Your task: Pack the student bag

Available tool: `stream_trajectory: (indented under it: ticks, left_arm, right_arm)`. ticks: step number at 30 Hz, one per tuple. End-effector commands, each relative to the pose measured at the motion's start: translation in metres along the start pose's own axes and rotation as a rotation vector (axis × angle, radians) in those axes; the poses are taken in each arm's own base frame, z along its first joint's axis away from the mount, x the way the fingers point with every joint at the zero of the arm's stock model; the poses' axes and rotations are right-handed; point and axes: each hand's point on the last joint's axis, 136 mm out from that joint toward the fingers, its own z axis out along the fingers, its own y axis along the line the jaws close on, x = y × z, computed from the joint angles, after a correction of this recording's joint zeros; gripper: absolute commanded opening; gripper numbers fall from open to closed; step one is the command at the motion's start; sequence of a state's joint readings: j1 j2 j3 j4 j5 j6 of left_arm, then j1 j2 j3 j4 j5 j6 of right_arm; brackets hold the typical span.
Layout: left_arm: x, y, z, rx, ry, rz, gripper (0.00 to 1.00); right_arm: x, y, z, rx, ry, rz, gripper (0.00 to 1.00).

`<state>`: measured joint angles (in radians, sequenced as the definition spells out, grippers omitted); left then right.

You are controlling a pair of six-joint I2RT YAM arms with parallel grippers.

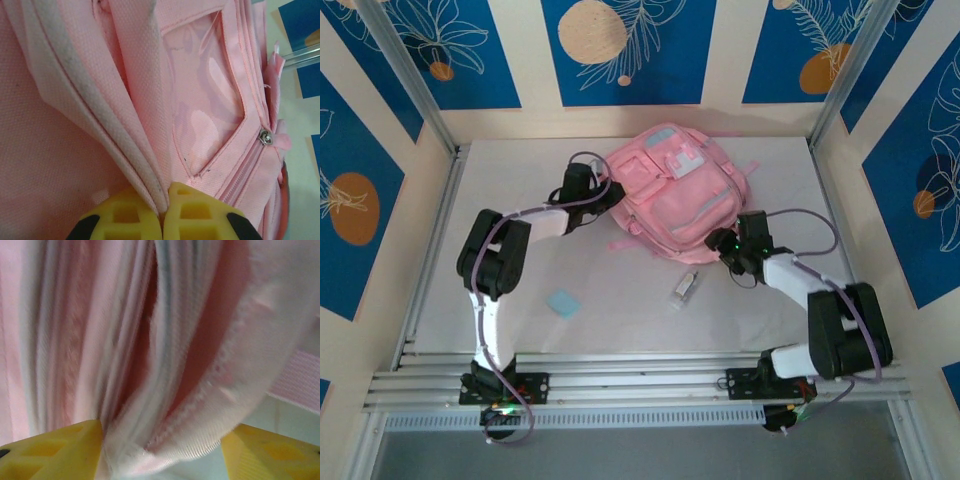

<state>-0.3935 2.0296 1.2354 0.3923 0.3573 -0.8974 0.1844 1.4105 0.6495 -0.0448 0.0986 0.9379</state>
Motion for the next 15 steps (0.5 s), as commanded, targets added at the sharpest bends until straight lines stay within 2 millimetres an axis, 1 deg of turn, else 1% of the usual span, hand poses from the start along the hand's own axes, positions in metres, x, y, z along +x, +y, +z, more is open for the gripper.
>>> stream_trajectory:
  ticks: [1, 3, 5, 8, 10, 12, 13, 15]
  left_arm:
    - [0.024, -0.018, -0.021, 0.059, 0.037, -0.016, 0.0]
    - [0.035, -0.025, -0.033, 0.074, 0.035, -0.02, 0.0]
    - [0.045, -0.03, -0.043, 0.083, 0.031, -0.032, 0.0]
    - [0.058, -0.033, -0.052, 0.1, 0.022, -0.083, 0.0]
    - [0.061, -0.033, -0.056, 0.118, 0.007, -0.125, 0.0]
    - [0.063, -0.03, -0.057, 0.109, -0.004, -0.145, 0.0]
    - [0.063, -0.029, -0.057, 0.101, -0.008, -0.145, 0.0]
    - [0.061, -0.024, -0.057, 0.069, -0.036, -0.152, 0.0]
  right_arm:
    - [-0.033, 0.041, 0.009, -0.084, -0.078, -0.077, 0.63]
    - [-0.044, 0.051, 0.016, -0.09, -0.079, -0.096, 0.61]
    - [-0.054, 0.06, 0.02, -0.096, -0.079, -0.119, 0.6]
    - [-0.065, 0.068, 0.017, -0.081, -0.07, -0.159, 0.6]
    - [-0.066, 0.071, 0.008, -0.053, -0.047, -0.186, 0.6]
    - [-0.06, 0.074, -0.008, -0.025, -0.017, -0.221, 0.6]
    - [-0.056, 0.077, -0.017, -0.019, -0.008, -0.239, 0.6]
    - [-0.04, 0.082, -0.038, -0.004, 0.005, -0.296, 0.59]
